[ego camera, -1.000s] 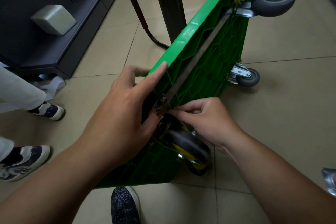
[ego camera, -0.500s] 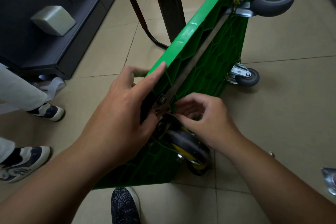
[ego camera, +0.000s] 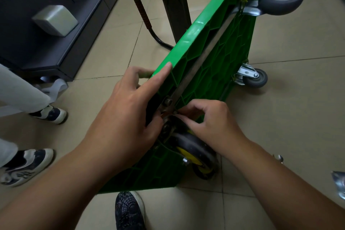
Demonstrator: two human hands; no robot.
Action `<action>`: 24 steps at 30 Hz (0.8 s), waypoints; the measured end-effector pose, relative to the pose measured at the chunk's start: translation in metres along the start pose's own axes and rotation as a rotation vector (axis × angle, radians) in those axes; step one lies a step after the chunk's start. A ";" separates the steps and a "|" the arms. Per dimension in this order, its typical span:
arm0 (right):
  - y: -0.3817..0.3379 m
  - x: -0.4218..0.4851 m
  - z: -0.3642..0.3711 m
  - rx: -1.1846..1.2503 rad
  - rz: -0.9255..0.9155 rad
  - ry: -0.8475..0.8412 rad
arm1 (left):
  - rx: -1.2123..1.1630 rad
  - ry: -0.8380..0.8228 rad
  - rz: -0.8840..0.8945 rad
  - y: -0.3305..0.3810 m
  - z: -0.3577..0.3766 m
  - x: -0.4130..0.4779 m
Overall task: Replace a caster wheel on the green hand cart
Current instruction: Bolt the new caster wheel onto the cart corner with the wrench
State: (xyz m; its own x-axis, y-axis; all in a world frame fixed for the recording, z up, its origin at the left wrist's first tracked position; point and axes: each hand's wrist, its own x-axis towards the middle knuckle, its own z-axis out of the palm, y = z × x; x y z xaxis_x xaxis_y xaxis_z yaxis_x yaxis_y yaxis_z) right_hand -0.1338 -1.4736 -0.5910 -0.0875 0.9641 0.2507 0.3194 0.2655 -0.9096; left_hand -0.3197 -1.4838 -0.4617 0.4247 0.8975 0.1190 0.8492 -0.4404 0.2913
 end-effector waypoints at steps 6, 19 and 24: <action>0.000 -0.001 -0.004 0.032 -0.049 -0.032 | 0.007 -0.004 0.005 0.000 0.000 0.000; 0.002 -0.002 -0.001 0.017 -0.014 -0.027 | -0.004 -0.007 0.002 0.001 -0.001 0.000; -0.001 -0.001 -0.002 -0.026 -0.153 -0.015 | 0.003 -0.001 0.009 0.000 0.000 0.000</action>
State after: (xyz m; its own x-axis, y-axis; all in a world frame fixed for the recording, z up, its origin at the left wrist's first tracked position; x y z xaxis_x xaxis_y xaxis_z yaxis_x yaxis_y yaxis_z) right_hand -0.1324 -1.4747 -0.5893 -0.1508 0.9122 0.3810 0.3252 0.4097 -0.8523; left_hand -0.3196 -1.4840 -0.4616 0.4327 0.8934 0.1209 0.8463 -0.4488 0.2870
